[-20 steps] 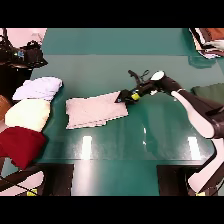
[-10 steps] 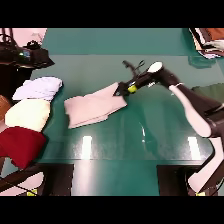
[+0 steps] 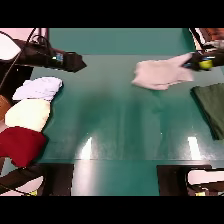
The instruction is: Fold the shirts.
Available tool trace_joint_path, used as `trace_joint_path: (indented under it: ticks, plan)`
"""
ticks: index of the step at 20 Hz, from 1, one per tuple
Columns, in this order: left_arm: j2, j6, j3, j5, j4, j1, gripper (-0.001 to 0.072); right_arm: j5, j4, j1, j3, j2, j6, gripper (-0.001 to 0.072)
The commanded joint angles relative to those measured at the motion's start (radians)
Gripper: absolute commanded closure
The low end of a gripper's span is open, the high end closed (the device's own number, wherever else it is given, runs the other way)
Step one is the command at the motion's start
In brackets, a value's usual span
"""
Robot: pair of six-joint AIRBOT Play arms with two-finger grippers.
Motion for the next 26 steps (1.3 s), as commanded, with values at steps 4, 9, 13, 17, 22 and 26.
trace_joint_path:
  ticks: [4,9,13,17,22,26]
  plan:
    - [0.000,-0.003,0.000,0.098,-0.004,-0.112,0.0686,-0.039,0.029,-0.404,0.000,0.017,0.008,0.0698]
    - [-0.001,-0.003,0.000,0.104,-0.009,-0.113,0.0686,-0.060,0.148,-0.470,0.033,-0.013,0.008,0.0698]
    - [-0.001,0.000,0.000,0.105,-0.008,-0.113,0.0686,0.026,0.153,-0.452,0.206,-0.011,0.008,0.0698]
    - [-0.001,0.001,0.000,0.102,-0.005,-0.113,0.0686,0.170,0.168,-0.473,0.309,-0.003,0.052,0.0697]
    - [-0.001,0.001,0.000,0.100,0.015,-0.113,0.0686,0.229,0.155,-0.557,0.139,0.103,0.063,0.0697]
    - [-0.001,0.001,0.000,0.100,0.034,-0.113,0.0686,0.270,-0.029,-0.632,-0.059,0.194,0.064,0.0696]
